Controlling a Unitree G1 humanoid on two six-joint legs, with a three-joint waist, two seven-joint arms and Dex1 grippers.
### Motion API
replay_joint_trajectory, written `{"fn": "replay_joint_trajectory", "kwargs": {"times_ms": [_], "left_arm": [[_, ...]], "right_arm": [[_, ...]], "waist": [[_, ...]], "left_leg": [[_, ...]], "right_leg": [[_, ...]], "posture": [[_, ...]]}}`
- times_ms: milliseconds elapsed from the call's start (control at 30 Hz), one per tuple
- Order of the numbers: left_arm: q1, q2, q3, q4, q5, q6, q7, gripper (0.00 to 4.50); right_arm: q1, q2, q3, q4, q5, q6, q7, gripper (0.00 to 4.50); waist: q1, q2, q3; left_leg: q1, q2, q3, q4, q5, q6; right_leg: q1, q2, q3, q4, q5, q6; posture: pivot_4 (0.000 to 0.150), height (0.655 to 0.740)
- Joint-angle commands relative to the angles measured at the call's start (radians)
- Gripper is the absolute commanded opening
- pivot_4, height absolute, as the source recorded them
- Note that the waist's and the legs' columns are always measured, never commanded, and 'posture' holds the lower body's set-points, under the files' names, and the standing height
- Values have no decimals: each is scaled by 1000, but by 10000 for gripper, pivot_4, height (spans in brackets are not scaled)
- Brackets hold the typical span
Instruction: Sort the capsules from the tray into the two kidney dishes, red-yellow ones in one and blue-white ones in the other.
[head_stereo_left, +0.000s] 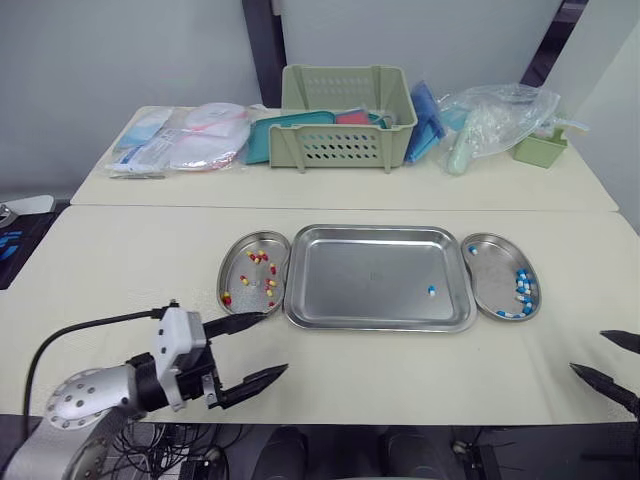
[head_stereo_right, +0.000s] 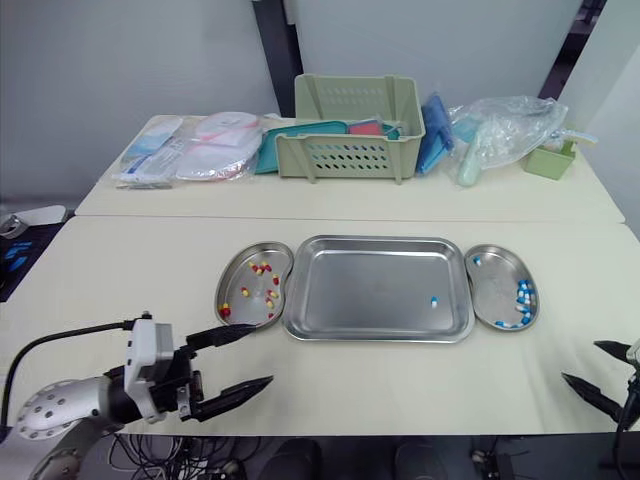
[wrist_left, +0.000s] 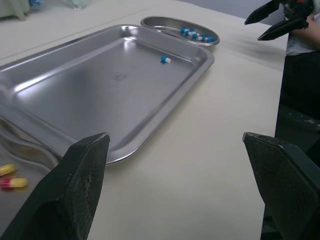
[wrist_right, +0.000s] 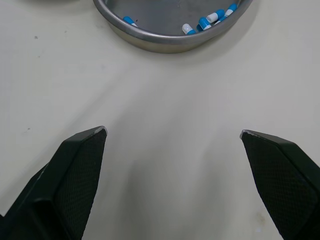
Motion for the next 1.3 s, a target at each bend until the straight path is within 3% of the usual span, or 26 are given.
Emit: {"fn": "replay_joint_trajectory", "kwargs": {"times_ms": [33, 267, 367, 467, 567, 633, 733, 967, 1300], "left_arm": [[-13, -29, -46, 34, 40, -64, -4, 44170], [-20, -41, -69, 95, 63, -129, -27, 44170], [-20, -40, -73, 115, 72, -160, -46, 44170], [-24, -41, -80, 119, 74, -175, -48, 44170], [-27, -44, -92, 118, 82, -189, -50, 44170], [-29, -46, -102, 115, 88, -194, -49, 45000], [-33, -46, -112, 112, 93, -199, -45, 45000], [-48, -51, -139, 91, 100, -197, -22, 45000], [-62, -55, -177, 58, 103, -176, 28, 45000]], "right_arm": [[49, 0, -78, -130, 53, 50, 16, 45000], [40, 24, -71, -495, 237, 274, -79, 45000], [-83, 58, 93, -693, 268, 469, -345, 45000], [-184, 72, 236, -773, 266, 613, -491, 45000], [-320, 125, 390, -780, 234, 714, -629, 45000], [-409, 170, 476, -759, 204, 785, -716, 41434], [-504, 231, 558, -712, 147, 861, -823, 32443], [-646, 318, 679, -589, 25, 956, -950, 32443], [-706, 378, 734, -526, -47, 1021, -972, 32443]], "waist": [[3, 1, -1], [4, 1, -1], [2, 0, -1], [5, 0, -1], [8, -2, 0], [8, -2, 0], [6, -2, 0], [5, -2, 0], [4, -2, 0]], "left_leg": [[0, 0, 0, 0, 0, 0], [0, 0, -1, 0, 0, 0], [-1, 0, -1, 0, 0, 0], [-1, 1, -2, 0, 0, 0], [-2, 0, -2, 1, 0, 0], [-2, 0, -3, 1, 0, 0], [-2, 0, -3, 0, 0, 0], [-2, 0, -3, 0, 0, 0], [-4, 0, -3, 0, 0, 0]], "right_leg": [[0, 0, 0, 0, 0, 0], [0, 0, 0, 0, 0, 0], [0, 0, -1, 0, 0, 0], [-1, 1, -1, 1, 0, 0], [-1, 0, -2, 0, 0, 0], [-1, 0, -2, 0, 0, 0], [-2, 0, -2, 0, 0, 0], [-3, 0, -2, 1, 0, 0], [-5, 0, -1, 2, 0, 0]], "posture": [[1500, 7400], [1500, 7400], [1500, 7400], [1500, 7400], [1500, 7400], [1500, 7400], [1500, 7400], [1500, 7400], [1500, 7400]]}}
